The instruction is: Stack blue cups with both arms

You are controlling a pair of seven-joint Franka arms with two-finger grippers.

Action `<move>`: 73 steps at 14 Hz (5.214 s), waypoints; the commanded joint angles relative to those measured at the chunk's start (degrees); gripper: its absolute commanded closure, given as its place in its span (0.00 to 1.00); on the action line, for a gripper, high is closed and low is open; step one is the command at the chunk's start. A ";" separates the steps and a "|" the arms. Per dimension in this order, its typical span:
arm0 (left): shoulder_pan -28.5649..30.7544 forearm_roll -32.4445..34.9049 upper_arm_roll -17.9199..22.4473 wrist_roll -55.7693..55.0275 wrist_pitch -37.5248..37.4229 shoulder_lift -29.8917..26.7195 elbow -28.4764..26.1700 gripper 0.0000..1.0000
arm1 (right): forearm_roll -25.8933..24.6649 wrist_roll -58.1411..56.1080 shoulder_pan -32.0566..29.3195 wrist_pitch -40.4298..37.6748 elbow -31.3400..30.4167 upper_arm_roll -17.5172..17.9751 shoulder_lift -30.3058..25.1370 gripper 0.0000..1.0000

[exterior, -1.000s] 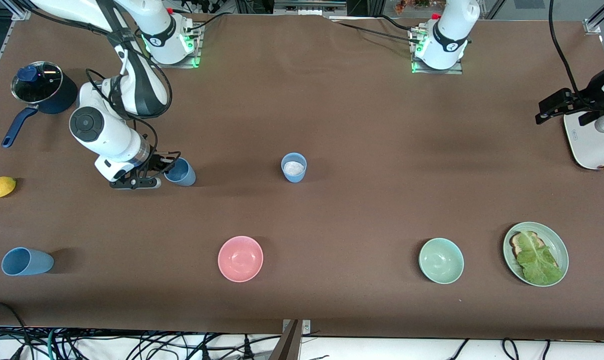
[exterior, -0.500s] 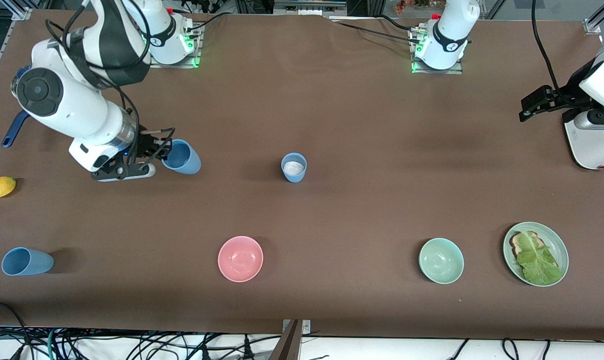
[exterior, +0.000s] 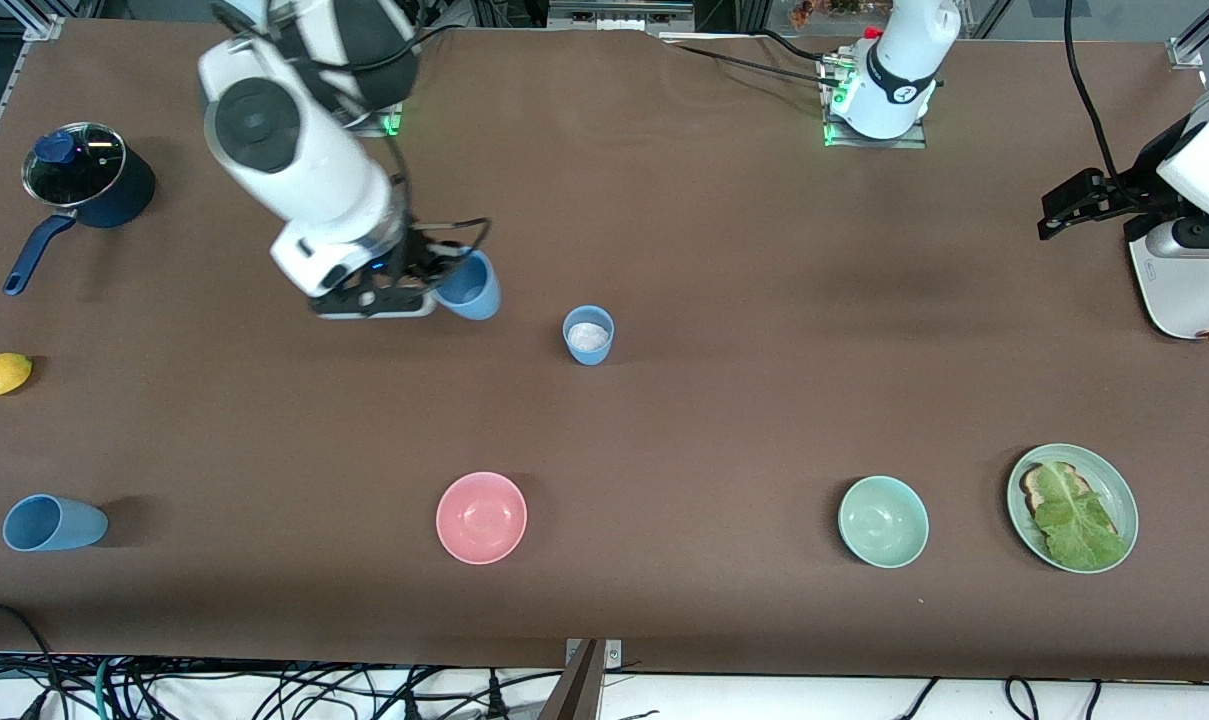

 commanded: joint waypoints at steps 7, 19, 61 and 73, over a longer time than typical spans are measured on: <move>-0.11 -0.09 0.02 -0.44 -0.57 -0.41 -0.06 0.00 | -10.06 21.88 12.72 -0.32 18.23 -0.25 17.57 1.00; -0.11 0.09 0.02 -0.44 -0.57 -0.32 0.29 0.00 | -12.54 24.88 14.31 1.61 16.57 -0.43 19.34 1.00; -0.11 0.18 0.02 -0.44 -1.01 -0.32 0.29 0.00 | -0.23 -30.49 -10.47 -19.03 5.32 -17.48 -12.73 0.00; 0.16 0.18 0.11 -0.35 -1.72 -0.32 0.29 0.00 | -0.23 -28.64 -11.36 -21.15 7.25 -18.53 -12.57 0.00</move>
